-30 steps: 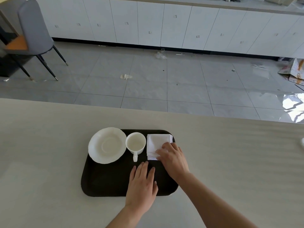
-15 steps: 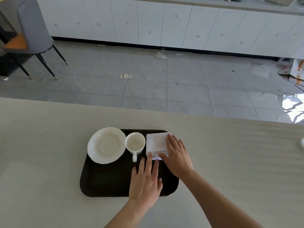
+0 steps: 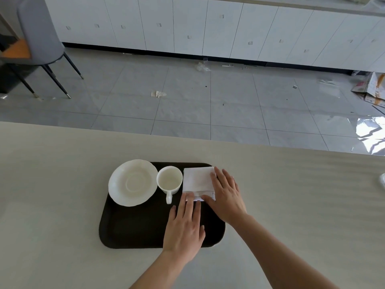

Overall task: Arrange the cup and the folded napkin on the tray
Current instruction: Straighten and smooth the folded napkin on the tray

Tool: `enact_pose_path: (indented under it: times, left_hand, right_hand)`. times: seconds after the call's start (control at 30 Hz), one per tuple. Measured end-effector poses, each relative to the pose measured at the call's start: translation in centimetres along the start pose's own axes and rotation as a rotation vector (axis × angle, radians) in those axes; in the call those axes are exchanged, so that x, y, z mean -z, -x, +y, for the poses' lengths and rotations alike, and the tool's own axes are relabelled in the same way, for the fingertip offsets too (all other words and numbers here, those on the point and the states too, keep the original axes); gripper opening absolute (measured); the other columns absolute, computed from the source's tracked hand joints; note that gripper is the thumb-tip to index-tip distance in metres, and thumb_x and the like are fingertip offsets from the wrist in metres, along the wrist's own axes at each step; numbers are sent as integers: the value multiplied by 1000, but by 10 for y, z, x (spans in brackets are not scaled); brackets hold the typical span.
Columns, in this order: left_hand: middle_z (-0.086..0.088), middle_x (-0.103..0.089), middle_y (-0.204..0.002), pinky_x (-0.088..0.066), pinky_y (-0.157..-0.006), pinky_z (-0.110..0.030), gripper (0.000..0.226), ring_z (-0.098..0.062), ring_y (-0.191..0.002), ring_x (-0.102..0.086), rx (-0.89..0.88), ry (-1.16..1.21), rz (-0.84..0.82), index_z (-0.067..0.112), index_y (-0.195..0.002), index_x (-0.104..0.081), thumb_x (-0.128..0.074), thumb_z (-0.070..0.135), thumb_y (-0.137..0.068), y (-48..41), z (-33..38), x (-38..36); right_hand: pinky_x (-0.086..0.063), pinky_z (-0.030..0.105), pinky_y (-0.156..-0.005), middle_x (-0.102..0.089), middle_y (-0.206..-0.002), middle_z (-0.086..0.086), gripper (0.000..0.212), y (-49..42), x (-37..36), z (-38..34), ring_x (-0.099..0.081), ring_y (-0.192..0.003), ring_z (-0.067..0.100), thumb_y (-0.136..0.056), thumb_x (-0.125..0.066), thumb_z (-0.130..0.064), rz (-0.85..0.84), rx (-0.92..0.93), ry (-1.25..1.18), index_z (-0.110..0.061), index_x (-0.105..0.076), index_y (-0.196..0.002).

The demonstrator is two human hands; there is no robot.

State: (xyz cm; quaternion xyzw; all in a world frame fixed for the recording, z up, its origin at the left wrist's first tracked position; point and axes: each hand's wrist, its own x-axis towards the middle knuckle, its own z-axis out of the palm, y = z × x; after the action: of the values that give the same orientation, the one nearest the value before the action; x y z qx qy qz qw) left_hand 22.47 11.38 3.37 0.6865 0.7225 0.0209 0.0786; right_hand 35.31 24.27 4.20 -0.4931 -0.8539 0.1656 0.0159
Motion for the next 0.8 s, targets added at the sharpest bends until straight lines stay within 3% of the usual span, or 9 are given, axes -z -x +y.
enact_pose_path:
  times: [0.23,0.3,0.47,0.6,0.8]
  left_hand:
    - [-24,-29,-155,-41,-106,-53,66,-36,-148,-18,19,-16,-12,8,-142,-40,-47,46,-89,0,-2,-1]
    - [-24,-28,-156,-40,-107,-53,67,-35,-149,-15,13,-13,-15,8,-143,-38,-47,45,-89,1,-3,-2]
    - [-20,-27,-157,-40,-110,-48,70,-31,-150,-16,23,37,-5,6,-145,-37,-52,44,-88,2,-2,-3]
    - [-19,-29,-158,-39,-112,-47,72,-28,-148,-22,21,38,-12,3,-145,-38,-50,45,-88,3,-3,-8]
    - [-15,-34,-156,-41,-106,-51,70,-31,-149,-17,-3,1,-39,1,-142,-42,-43,46,-89,2,-5,-4]
  right_hand:
    - [-1,40,-126,-9,-168,-2,92,2,-11,-1,1,-155,22,-88,-30,-73,-19,18,-6,-16,-15,-158]
    - [-3,41,-126,-10,-168,-4,89,3,-12,2,0,-155,22,-90,-34,-72,-16,16,-15,-18,-16,-158]
    - [-22,47,-123,-31,-161,0,71,12,-13,8,-17,-151,28,-92,-53,-57,74,55,-28,-24,-35,-152]
    - [-44,50,-110,-59,-140,0,44,20,-20,14,-45,-135,31,-83,-74,-34,139,170,61,-30,-64,-126]
    - [-52,45,-100,-70,-125,-1,26,17,-18,17,-58,-125,32,-81,-78,-22,232,144,58,-28,-74,-106]
